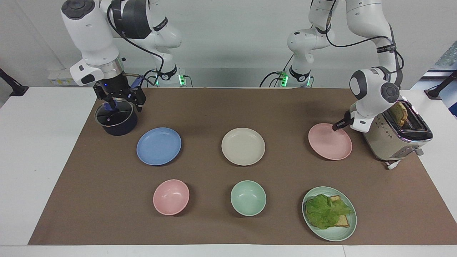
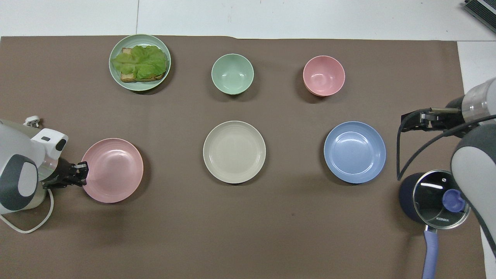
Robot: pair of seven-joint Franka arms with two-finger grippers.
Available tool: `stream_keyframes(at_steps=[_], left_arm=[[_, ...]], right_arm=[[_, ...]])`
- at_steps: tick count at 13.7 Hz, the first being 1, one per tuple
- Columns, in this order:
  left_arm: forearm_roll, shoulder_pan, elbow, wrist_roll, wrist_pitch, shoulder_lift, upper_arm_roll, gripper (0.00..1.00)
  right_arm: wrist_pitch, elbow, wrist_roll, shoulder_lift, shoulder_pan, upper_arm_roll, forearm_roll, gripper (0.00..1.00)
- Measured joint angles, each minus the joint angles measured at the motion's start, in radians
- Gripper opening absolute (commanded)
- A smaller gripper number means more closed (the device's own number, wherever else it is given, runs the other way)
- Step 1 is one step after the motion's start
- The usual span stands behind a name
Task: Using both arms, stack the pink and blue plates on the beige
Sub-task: 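Carry the pink plate with the left gripper onto the beige plate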
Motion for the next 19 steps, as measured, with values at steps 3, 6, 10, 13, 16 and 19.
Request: stream_keyframes(at_steps=[3,6,10,13,16,19], left_arm=[[-0.021,0.000,0.014,0.001,-0.011,-0.002,-0.003,0.00],[-0.079,-0.001,0.089,0.001,-0.106,-0.002,-0.007,0.00],[-0.169,-0.002,0.256,0.001,-0.289,-0.004,-0.013,0.00],[-0.224,-0.019,0.307,0.000,-0.332,-0.005,-0.028,0.00],[-0.259,-0.140,0.309,-0.117,-0.321,-0.005,-0.033,0.00],[-0.274,-0.317,0.311,-0.300,-0.229,-0.004,-0.040,0.00]], right_arm=[[0.017,-0.027,-0.005,-0.006,-0.004,0.000,0.000,1.00],[0.019,-0.038,-0.006,-0.014,-0.004,0.000,0.000,1.00],[0.020,-0.040,-0.006,-0.016,-0.004,0.001,0.001,1.00],[0.021,-0.041,-0.006,-0.016,-0.004,0.001,0.001,1.00],[0.022,-0.042,-0.009,-0.016,-0.004,0.001,0.001,1.00],[0.023,-0.042,-0.033,-0.016,-0.004,0.001,0.001,1.00]])
